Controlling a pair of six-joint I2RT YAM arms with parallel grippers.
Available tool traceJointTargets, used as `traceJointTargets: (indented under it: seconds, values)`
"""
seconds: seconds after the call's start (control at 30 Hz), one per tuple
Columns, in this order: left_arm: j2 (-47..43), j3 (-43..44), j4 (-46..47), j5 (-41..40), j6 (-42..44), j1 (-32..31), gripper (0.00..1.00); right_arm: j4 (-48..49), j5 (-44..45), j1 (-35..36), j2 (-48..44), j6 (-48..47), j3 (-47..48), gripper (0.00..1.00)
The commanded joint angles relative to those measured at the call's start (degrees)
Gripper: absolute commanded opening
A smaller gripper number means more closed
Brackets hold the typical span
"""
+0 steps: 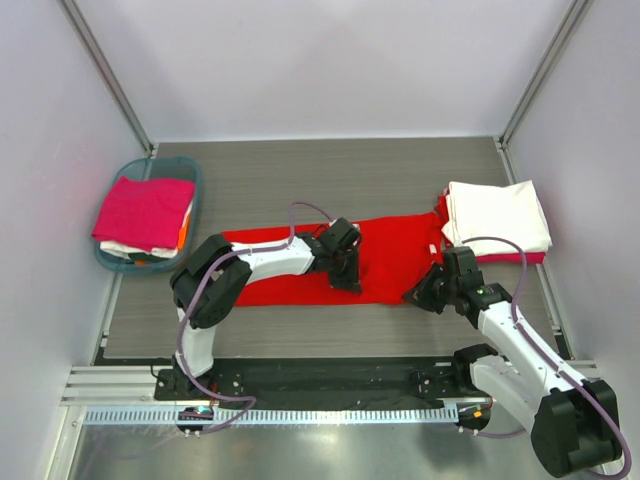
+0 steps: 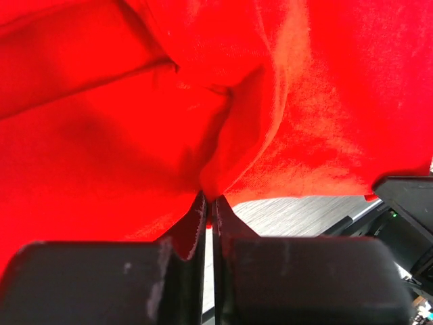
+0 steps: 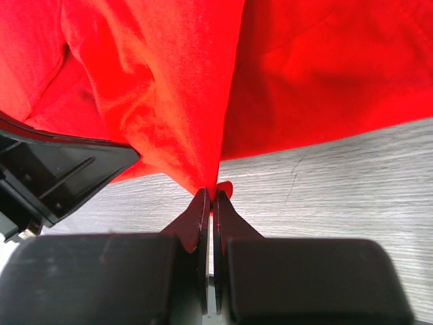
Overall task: Fold and stack the t-shirts
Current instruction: Fold the tshirt
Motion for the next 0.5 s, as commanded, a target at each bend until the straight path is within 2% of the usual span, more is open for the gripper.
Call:
traceJointTargets:
  seconds: [0.0,0.33,0.47]
  values:
    - [-0.8,2.7,-0.6,-0.9,0.7,-0.3,0.0,-2.0,1.0,0.2,-1.0,0.4,1.7,0.01]
    - [-6.9,4.2,-13.0,-3.7,3.6,-0.7,0.01,-7.3,0.2,0.2,1.2,1.5,1.7,0.02]
    - [-6.9,3.7,-13.1,-2.3,3.3,-1.0,0.18,-7.6,2.0,0.2,-0.1,2.3,1.7,0.1]
